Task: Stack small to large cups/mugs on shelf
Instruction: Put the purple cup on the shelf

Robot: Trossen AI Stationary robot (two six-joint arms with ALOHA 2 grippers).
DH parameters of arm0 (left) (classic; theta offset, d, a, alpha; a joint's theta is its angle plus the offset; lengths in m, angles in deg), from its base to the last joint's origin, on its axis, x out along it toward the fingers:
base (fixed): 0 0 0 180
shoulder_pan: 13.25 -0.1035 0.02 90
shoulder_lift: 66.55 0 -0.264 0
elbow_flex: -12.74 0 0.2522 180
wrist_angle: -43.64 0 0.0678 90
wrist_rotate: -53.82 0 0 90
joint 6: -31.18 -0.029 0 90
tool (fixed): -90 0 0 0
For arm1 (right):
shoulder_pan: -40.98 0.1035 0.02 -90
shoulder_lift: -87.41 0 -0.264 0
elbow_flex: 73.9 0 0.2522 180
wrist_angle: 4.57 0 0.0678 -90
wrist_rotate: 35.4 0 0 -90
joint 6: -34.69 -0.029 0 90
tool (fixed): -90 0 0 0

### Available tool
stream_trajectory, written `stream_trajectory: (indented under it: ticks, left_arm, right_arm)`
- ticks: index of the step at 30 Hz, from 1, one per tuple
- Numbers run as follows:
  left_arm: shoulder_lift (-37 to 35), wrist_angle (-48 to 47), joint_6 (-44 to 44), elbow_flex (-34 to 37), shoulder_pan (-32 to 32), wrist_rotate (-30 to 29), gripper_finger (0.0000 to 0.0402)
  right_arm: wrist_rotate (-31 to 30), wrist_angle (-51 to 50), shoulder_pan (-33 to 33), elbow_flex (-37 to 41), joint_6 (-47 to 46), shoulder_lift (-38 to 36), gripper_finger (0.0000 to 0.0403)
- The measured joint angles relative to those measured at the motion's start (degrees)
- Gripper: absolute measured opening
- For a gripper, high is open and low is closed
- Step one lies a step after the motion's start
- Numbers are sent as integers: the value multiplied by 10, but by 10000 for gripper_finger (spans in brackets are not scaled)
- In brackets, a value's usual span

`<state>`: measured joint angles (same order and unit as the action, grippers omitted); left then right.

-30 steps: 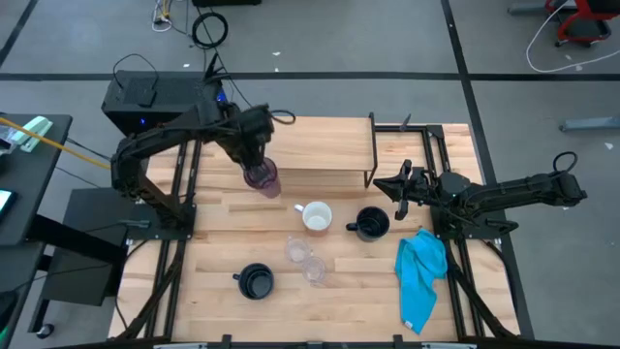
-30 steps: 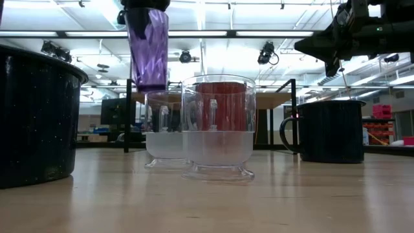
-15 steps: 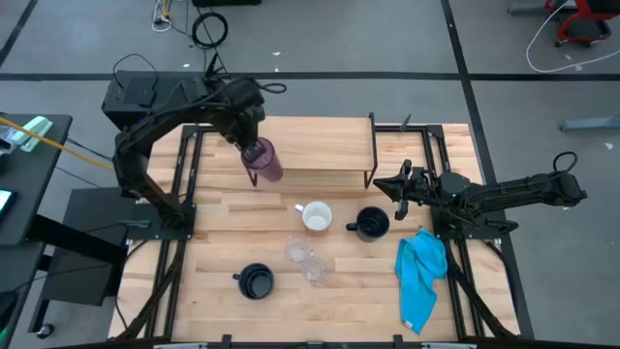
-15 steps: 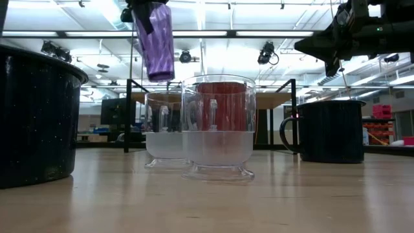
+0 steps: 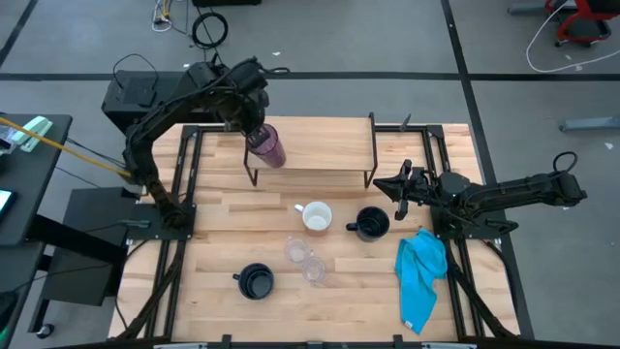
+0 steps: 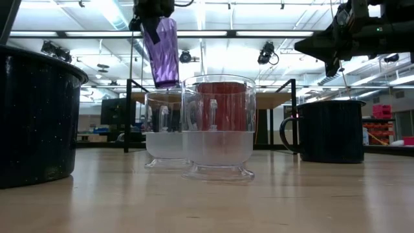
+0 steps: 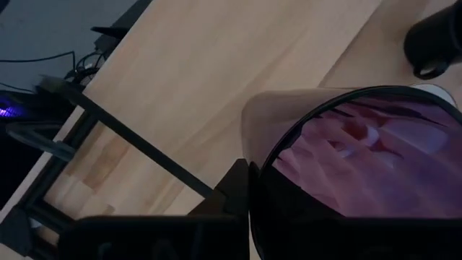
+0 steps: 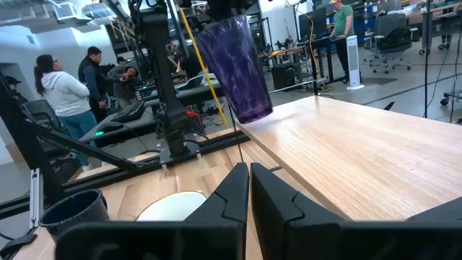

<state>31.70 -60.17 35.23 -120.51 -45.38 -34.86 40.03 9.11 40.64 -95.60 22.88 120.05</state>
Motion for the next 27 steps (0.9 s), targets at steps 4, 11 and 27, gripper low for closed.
stream_trajectory:
  ticks: [4,11,27]
  left_arm:
    - [0,0,0,17,-5,0,12]
    - [-1,4,-3,32,-5,1,12]
    - [2,-1,-18,10,-9,-30,12]
  right_arm:
    - [0,0,0,0,0,0,23]
    - [0,-1,0,0,0,0,23]
    - [30,-65,-67,-112,-6,125,23]
